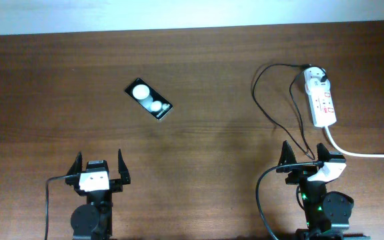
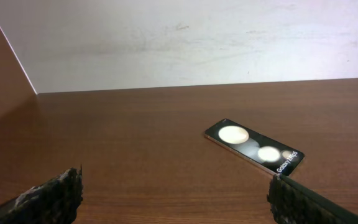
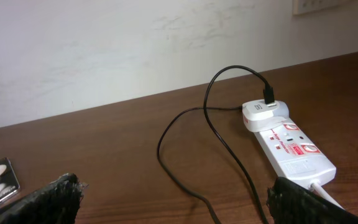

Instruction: Plug charger to phone and switch on socket

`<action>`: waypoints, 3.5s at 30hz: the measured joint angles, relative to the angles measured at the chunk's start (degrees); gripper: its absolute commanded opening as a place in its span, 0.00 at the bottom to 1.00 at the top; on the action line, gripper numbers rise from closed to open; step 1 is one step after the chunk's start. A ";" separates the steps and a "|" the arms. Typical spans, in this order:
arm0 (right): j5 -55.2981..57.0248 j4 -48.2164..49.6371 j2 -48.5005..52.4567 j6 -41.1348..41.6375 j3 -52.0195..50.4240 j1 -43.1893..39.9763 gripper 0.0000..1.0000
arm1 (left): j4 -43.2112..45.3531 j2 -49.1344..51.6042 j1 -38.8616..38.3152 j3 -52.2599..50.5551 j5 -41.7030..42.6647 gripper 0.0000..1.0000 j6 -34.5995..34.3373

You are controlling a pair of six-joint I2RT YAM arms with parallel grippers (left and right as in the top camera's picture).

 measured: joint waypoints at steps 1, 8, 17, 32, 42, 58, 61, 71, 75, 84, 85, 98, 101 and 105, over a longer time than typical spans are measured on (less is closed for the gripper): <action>0.00 -0.02 0.00 0.00 0.00 0.00 0.99 | 0.00 0.00 0.00 0.00 -0.02 0.99 0.00; 0.00 -0.02 0.00 0.02 0.00 0.00 0.99 | 0.00 0.00 0.00 0.00 0.00 0.99 -0.02; -0.02 0.00 0.00 0.00 0.00 0.00 0.99 | 0.00 0.00 0.00 0.00 0.00 0.99 0.00; 0.00 -0.02 0.00 0.02 0.00 0.00 0.99 | 0.00 0.00 0.00 0.00 0.00 0.99 -0.02; 0.00 0.00 0.00 0.00 0.00 0.00 0.99 | -0.02 0.00 0.00 0.00 0.00 0.99 0.00; 0.00 -0.02 0.00 0.00 0.00 0.00 0.99 | -0.02 0.00 0.00 0.00 0.00 0.99 -0.02; 0.00 -0.02 0.00 0.00 0.00 0.00 0.99 | 0.00 0.00 0.00 0.00 -0.02 0.99 0.00; 0.00 0.00 0.00 -0.02 0.00 0.00 0.99 | 0.00 0.00 0.00 0.00 0.00 0.99 -0.02; 0.00 0.00 0.00 0.02 0.00 0.00 0.99 | 0.00 0.00 0.00 0.00 -0.02 0.99 -0.02; 0.00 0.00 0.00 0.04 0.00 0.00 0.99 | 0.00 0.00 0.00 0.00 0.00 0.99 0.00; 0.00 -0.02 0.00 0.02 0.00 0.00 0.99 | 0.00 0.00 0.00 0.00 0.00 0.99 0.00; 0.00 0.00 0.00 0.00 0.00 0.00 0.99 | -0.04 0.00 0.00 0.00 1.49 0.99 0.00; 0.00 0.00 0.00 -0.02 0.00 0.00 0.99 | -0.04 0.00 0.00 0.00 1.88 0.99 0.00; 0.00 0.00 0.00 0.00 0.00 0.00 0.99 | -0.04 0.00 0.00 0.00 4.39 0.99 -0.02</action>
